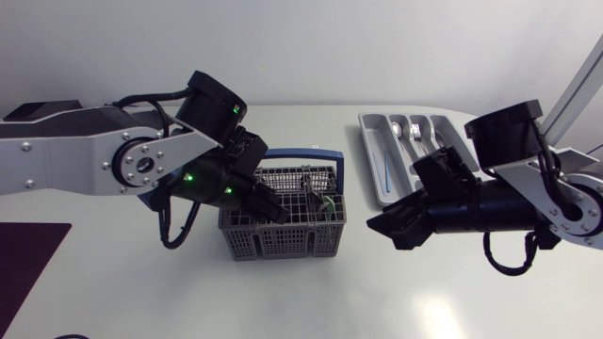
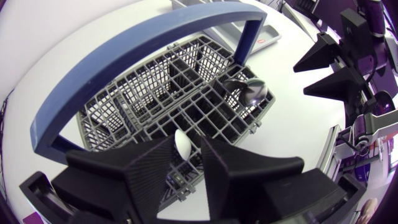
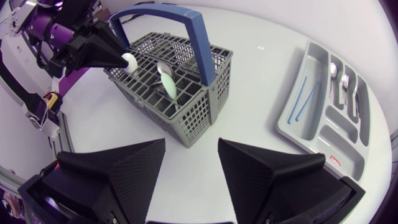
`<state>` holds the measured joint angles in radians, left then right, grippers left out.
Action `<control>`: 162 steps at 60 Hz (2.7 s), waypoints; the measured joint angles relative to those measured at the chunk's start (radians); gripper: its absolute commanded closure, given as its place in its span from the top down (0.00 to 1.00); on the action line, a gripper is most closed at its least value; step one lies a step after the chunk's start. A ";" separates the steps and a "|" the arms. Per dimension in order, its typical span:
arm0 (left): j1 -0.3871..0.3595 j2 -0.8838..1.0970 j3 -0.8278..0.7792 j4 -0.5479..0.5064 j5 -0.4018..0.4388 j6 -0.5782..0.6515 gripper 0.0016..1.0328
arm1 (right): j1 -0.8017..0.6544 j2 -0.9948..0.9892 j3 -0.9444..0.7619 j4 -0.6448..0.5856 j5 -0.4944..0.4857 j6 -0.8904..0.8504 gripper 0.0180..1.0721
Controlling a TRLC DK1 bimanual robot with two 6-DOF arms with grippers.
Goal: Unload the cutlery basket into the drawer organizer.
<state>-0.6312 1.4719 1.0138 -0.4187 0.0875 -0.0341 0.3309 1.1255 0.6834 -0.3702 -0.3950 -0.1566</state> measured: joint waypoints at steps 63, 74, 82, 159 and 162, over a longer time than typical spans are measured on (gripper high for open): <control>0.077 -0.243 0.022 -0.091 0.171 -0.022 0.11 | -0.012 -0.046 -0.033 0.000 0.000 0.000 0.60; 0.113 -0.296 0.050 -0.131 0.212 -0.022 0.11 | -0.012 -0.055 -0.033 -0.001 -0.001 0.000 0.60; 0.148 -0.301 0.067 -0.177 0.284 -0.022 0.11 | -0.010 -0.070 -0.033 -0.004 -0.005 0.000 0.60; 0.019 0.061 0.406 -0.665 0.858 0.748 0.11 | 0.337 -0.238 -0.022 0.064 -0.098 -0.396 0.26; 0.019 0.067 0.413 -0.666 0.858 0.751 0.11 | 0.341 -0.224 -0.022 0.065 -0.096 -0.401 0.21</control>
<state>-0.6117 1.5391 1.4265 -1.0843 0.9455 0.7170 0.6720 0.9016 0.6617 -0.3054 -0.4911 -0.5575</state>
